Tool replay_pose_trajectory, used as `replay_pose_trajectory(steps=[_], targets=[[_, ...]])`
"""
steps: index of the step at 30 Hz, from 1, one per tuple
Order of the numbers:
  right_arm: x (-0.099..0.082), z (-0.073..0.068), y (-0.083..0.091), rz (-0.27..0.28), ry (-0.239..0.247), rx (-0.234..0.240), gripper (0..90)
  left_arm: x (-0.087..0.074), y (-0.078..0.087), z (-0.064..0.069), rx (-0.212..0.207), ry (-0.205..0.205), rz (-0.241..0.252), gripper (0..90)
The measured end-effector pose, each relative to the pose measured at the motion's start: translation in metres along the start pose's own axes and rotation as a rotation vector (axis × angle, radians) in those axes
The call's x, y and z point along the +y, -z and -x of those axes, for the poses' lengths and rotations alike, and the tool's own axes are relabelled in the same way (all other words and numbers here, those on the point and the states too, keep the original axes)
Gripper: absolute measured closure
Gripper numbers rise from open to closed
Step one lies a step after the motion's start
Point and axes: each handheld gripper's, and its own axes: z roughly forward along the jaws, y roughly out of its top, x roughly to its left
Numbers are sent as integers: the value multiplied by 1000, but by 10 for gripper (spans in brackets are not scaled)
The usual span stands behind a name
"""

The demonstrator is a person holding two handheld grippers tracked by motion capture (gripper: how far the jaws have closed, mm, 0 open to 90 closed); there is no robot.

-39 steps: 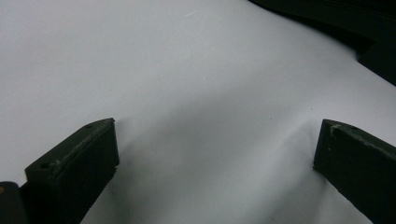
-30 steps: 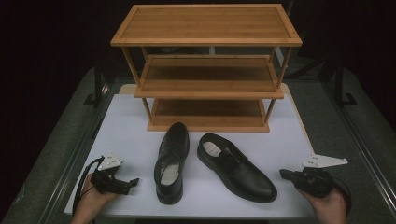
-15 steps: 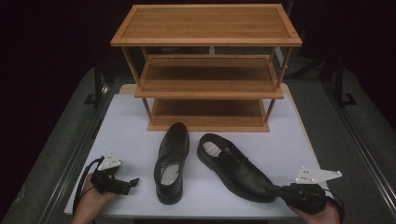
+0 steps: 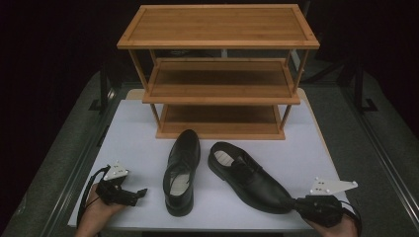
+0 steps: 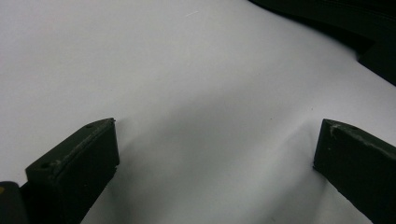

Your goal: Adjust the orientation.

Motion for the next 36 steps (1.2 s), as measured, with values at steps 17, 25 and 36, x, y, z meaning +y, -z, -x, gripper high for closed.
replay_pose_trajectory(steps=[17, 25, 36], targets=[[8, 21, 2, -10, -15, -67, 899, 0, 0, 0, 0, 0, 0, 0], [14, 33, 0, -11, -22, -90, 899, 0, 0, 0, 0, 0, 0, 0], [25, 47, -5, -25, -19, -123, 899, 0, 0, 0, -1, 0, 0, 0]])
